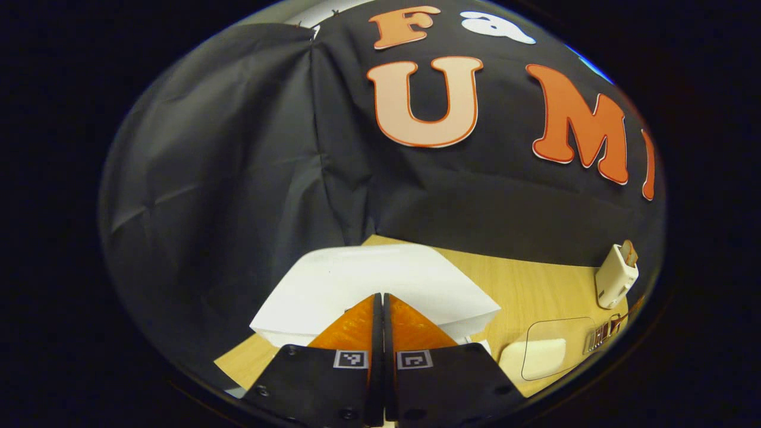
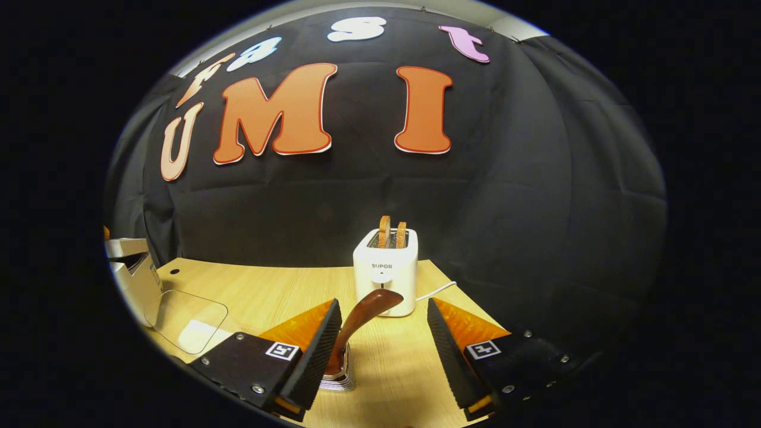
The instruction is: Close the left gripper, press the button to open the rice cooker; take a wooden spoon from the chopstick holder with the right hand, scoop a spoonful of rice and pour it into the rice cooker, then put the wooden spoon back into the chopstick holder.
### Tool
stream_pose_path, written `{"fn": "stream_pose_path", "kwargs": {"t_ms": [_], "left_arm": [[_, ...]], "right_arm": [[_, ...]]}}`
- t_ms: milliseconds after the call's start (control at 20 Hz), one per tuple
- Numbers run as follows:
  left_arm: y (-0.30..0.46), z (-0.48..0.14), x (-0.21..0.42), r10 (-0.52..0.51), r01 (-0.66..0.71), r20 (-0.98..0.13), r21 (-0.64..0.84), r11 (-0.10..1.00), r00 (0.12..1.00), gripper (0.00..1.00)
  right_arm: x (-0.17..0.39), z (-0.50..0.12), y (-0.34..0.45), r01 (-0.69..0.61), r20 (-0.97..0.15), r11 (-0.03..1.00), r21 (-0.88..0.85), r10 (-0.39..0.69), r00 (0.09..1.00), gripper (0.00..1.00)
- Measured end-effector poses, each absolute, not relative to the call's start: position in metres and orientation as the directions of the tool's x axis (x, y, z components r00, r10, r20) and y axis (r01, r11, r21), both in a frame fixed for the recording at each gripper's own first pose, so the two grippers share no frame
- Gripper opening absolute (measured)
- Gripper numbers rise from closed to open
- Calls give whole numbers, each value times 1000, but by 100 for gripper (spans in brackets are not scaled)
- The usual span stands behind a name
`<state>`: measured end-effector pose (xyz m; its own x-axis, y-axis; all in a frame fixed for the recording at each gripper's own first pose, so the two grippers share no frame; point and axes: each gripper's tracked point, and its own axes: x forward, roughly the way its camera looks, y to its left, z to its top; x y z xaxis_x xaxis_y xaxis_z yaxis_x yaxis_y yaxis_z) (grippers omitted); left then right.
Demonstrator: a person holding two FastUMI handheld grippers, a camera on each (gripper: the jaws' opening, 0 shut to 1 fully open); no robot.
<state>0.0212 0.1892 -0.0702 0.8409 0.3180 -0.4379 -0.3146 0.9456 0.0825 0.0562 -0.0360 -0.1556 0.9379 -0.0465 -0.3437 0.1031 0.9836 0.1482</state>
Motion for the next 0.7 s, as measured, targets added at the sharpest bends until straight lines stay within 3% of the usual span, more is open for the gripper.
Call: {"fn": "stream_pose_path", "kwargs": {"t_ms": [300, 700], "left_arm": [[189, -7, 27, 396, -349, -248, 211, 913, 884, 4], [178, -4, 19, 375, -354, -226, 130, 926, 899, 4]], "right_arm": [[65, -169, -31, 102, -370, 975, 199, -21, 929, 85], [77, -187, -12, 99, -397, 951, 292, 27, 918, 76]]}}
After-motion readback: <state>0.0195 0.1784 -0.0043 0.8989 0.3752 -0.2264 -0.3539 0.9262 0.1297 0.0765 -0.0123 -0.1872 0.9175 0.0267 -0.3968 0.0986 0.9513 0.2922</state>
